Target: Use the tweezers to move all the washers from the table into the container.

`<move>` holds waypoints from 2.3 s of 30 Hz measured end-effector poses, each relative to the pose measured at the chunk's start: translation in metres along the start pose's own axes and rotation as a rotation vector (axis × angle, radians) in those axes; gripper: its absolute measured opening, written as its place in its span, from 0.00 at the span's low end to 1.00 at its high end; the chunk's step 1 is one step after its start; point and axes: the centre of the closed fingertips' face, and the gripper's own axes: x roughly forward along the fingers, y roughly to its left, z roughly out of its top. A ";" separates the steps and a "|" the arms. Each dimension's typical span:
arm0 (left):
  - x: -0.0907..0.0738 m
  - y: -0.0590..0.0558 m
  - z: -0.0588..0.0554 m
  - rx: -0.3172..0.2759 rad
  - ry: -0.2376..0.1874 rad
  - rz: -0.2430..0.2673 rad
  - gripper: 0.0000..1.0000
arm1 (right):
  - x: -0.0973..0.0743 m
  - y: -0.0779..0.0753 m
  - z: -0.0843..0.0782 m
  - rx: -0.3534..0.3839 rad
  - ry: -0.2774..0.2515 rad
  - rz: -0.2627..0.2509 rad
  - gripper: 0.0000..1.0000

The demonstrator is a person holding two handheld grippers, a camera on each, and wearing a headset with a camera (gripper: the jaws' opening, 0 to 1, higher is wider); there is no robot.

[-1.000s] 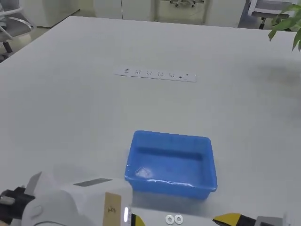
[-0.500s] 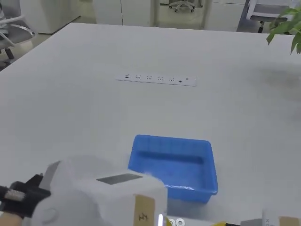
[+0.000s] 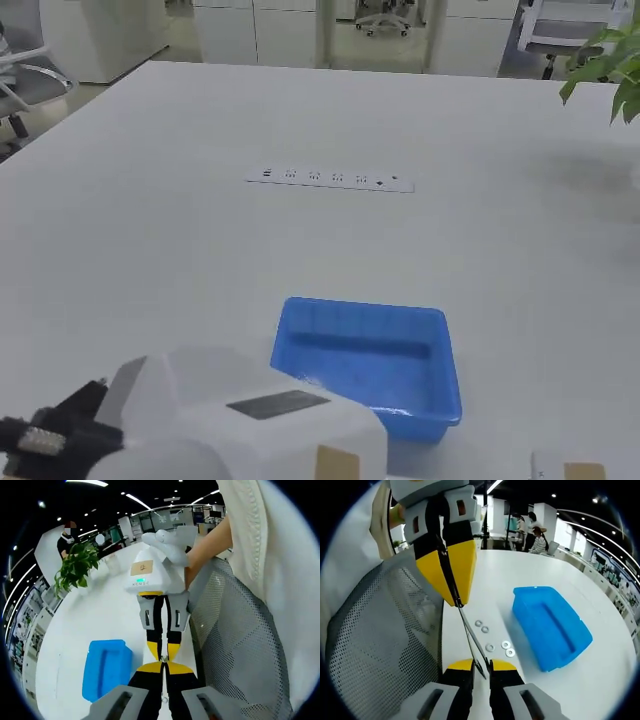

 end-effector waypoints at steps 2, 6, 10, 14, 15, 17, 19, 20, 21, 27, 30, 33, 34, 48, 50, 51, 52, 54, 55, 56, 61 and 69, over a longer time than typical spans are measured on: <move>-0.005 0.001 -0.003 -0.015 0.015 0.006 0.00 | 0.004 0.001 0.006 -0.005 -0.011 0.006 0.07; -0.018 0.004 -0.013 -0.047 0.036 0.016 0.00 | 0.014 0.001 0.021 -0.020 -0.032 0.030 0.07; -0.028 0.006 -0.023 -0.084 0.059 0.022 0.00 | 0.023 0.003 0.033 -0.048 -0.047 0.056 0.07; -0.036 0.008 -0.033 -0.119 0.088 0.020 0.00 | 0.034 0.005 0.043 -0.067 -0.060 0.091 0.07; -0.038 0.008 -0.035 -0.127 0.095 0.020 0.00 | 0.037 0.006 0.046 -0.076 -0.065 0.105 0.07; -0.041 0.009 -0.041 -0.138 0.111 0.018 0.00 | 0.044 0.007 0.050 -0.089 -0.068 0.124 0.07; -0.044 0.009 -0.044 -0.145 0.125 0.017 0.00 | 0.048 0.008 0.054 -0.100 -0.073 0.133 0.07; -0.045 0.010 -0.047 -0.152 0.132 0.017 0.00 | 0.051 0.008 0.056 -0.106 -0.075 0.139 0.07; -0.047 0.010 -0.049 -0.162 0.139 0.015 0.00 | 0.054 0.009 0.059 -0.106 -0.081 0.148 0.07; -0.052 0.012 -0.053 -0.176 0.162 0.004 0.00 | 0.065 0.013 0.068 -0.131 -0.092 0.170 0.07; -0.052 0.013 -0.054 -0.179 0.159 -0.003 0.00 | 0.067 0.013 0.069 -0.116 -0.091 0.171 0.07; -0.052 0.014 -0.054 -0.177 0.158 -0.007 0.00 | 0.065 0.013 0.067 -0.091 -0.093 0.161 0.07; -0.052 0.015 -0.054 -0.174 0.159 -0.009 0.00 | 0.064 0.013 0.067 -0.092 -0.094 0.158 0.07; -0.048 0.020 -0.051 -0.132 0.167 -0.030 0.00 | 0.066 0.009 0.065 -0.074 -0.089 0.127 0.06; -0.047 0.021 -0.053 -0.134 0.175 -0.033 0.00 | 0.066 0.008 0.064 -0.066 -0.082 0.123 0.06; -0.047 0.021 -0.054 -0.133 0.182 -0.034 0.00 | 0.066 0.008 0.062 -0.066 -0.074 0.122 0.06; -0.047 0.021 -0.053 -0.130 0.174 -0.036 0.00 | 0.066 0.008 0.063 -0.065 -0.079 0.119 0.06; -0.047 0.020 -0.052 -0.138 0.169 -0.042 0.00 | 0.065 0.008 0.063 -0.064 -0.077 0.117 0.06; -0.047 0.020 -0.052 -0.141 0.167 -0.046 0.00 | 0.065 0.008 0.063 -0.061 -0.078 0.117 0.06; -0.047 0.020 -0.052 -0.142 0.168 -0.048 0.00 | 0.066 0.008 0.062 -0.054 -0.078 0.117 0.06; -0.046 0.020 -0.050 -0.144 0.173 -0.058 0.00 | 0.061 0.009 0.068 -0.050 -0.084 0.118 0.08; -0.043 0.018 -0.050 -0.157 0.170 -0.072 0.00 | 0.054 0.009 0.088 -0.061 -0.127 0.117 0.09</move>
